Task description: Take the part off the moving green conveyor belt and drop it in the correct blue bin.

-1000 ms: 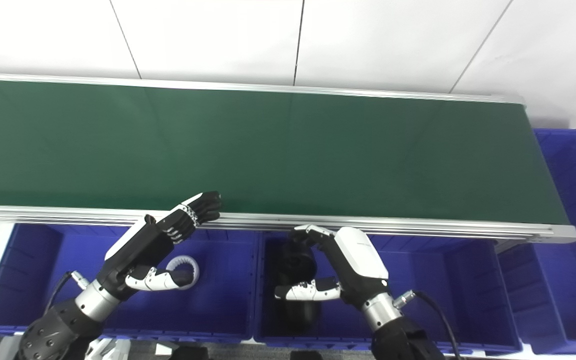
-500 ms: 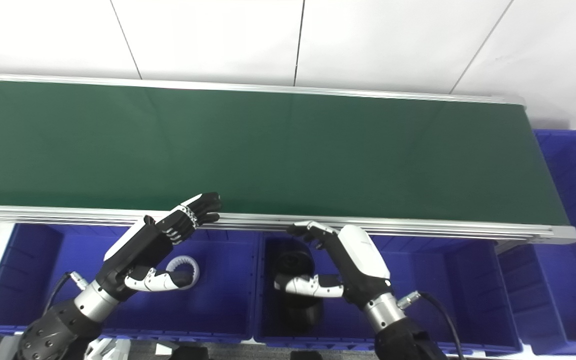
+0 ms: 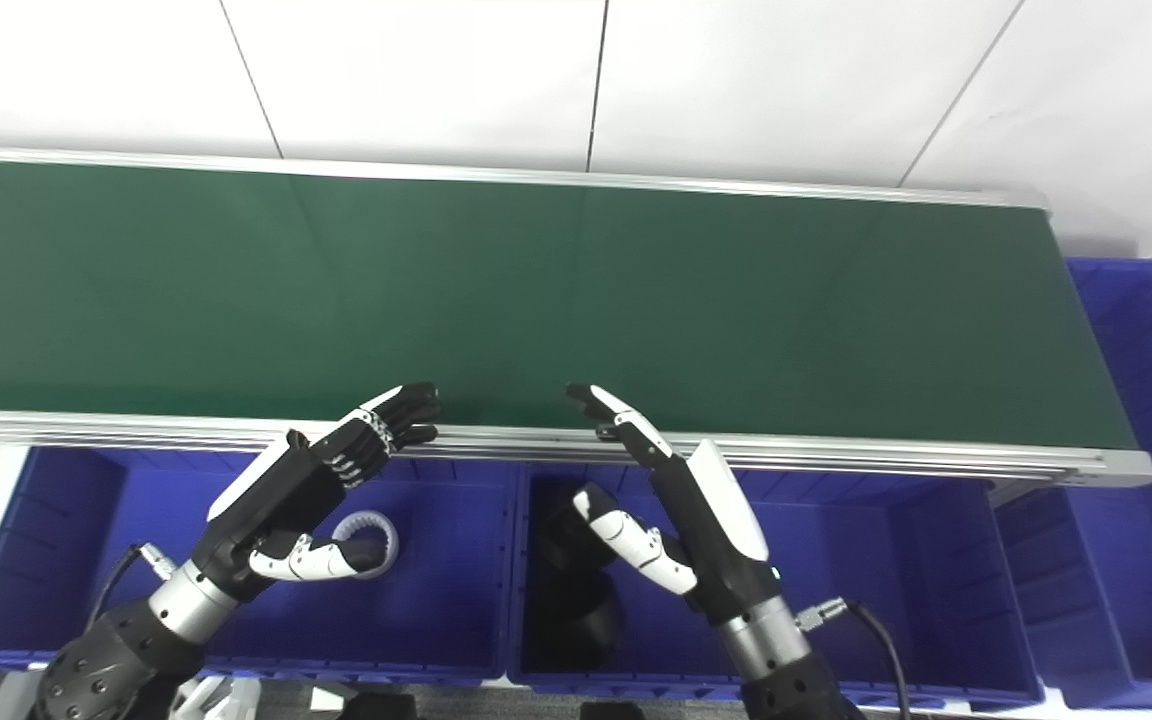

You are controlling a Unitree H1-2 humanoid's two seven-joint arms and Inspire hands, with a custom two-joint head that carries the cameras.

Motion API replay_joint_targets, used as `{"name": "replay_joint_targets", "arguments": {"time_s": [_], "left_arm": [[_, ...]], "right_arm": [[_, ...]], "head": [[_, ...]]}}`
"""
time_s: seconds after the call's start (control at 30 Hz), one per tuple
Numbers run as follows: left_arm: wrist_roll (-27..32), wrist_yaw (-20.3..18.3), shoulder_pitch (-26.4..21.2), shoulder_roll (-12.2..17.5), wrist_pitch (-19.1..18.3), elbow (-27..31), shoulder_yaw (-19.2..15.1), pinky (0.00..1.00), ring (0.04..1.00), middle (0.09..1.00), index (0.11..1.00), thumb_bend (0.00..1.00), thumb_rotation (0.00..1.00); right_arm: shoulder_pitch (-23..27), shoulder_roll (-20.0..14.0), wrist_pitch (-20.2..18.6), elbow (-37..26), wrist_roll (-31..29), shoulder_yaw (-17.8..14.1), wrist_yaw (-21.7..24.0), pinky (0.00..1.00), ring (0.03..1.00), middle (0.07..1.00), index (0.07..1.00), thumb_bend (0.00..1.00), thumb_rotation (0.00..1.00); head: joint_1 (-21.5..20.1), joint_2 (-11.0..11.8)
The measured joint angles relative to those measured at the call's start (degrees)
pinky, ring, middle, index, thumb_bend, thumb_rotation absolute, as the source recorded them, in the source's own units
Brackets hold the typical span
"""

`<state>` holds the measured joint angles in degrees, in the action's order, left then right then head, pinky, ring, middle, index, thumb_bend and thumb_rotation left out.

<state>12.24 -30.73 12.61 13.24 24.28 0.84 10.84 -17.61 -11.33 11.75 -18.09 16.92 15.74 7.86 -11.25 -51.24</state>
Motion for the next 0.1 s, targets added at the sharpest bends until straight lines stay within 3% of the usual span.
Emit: {"name": "replay_joint_targets", "arguments": {"time_s": [0.1], "left_arm": [[0.0, 0.0, 0.0, 0.0, 0.0, -0.1, 0.0, 0.91, 0.946, 0.952, 0.926, 0.44, 0.44]], "right_arm": [[-0.5, 0.6, 0.2, 0.0, -0.8, 0.0, 0.0, 0.83, 0.907, 0.943, 0.93, 0.46, 0.99]], "head": [[-0.1, 0.0]]}}
